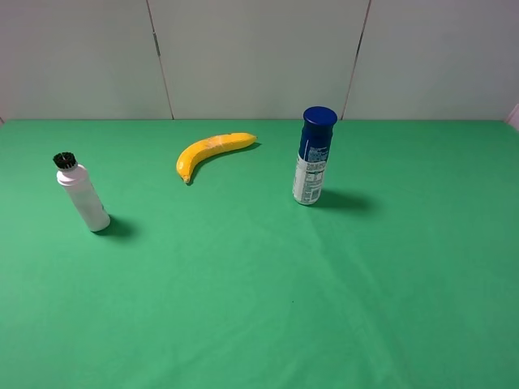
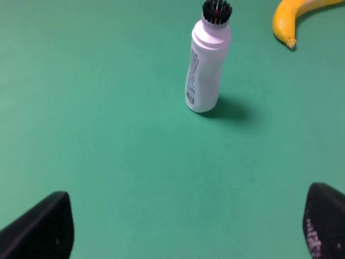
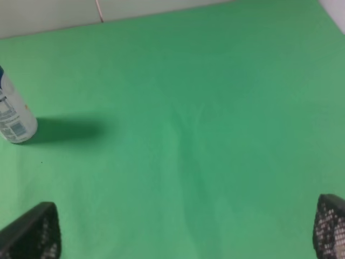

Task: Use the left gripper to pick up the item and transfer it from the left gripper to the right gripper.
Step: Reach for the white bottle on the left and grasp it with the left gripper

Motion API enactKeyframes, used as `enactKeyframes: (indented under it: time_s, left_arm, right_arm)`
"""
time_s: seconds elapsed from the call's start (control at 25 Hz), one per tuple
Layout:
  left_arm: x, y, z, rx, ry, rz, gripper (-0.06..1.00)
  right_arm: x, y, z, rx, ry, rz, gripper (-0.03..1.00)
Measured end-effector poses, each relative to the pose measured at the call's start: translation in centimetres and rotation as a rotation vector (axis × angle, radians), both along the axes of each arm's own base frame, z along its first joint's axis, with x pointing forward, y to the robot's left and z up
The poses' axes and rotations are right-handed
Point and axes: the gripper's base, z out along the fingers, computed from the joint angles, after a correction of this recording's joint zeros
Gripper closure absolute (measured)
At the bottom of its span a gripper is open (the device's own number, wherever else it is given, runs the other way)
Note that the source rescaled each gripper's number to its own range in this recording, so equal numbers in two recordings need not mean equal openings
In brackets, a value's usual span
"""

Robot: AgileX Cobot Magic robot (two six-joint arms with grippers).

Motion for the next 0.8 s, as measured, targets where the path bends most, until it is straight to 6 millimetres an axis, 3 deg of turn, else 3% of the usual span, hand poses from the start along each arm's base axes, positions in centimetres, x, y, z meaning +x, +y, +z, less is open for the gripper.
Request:
enactKeyframes:
  time_s: [0.12,0.2,0.6,0.8]
  left_arm:
    - [0.0,0.0,0.0,0.0,0.0,0.0,0.01]
    - [-0.1,0.0,0.2,0.001,-0.007,0.0,-0.03]
    - [-1.0,-0.1,3.2,0.009,-0.084,0.0,-0.05]
    - [0.9,0.1,5.9,0.003,-0.021,0.0,-0.05]
  right_arm:
    - [0.0,0.0,0.0,0.0,0.0,0.0,-0.03]
    - [0.0,0.0,0.0,0.0,0.0,0.0,-0.03]
    - [0.0,0.0,0.0,0.0,0.0,0.0,-0.03]
    - [0.0,0.0,0.0,0.0,0.0,0.0,-0.03]
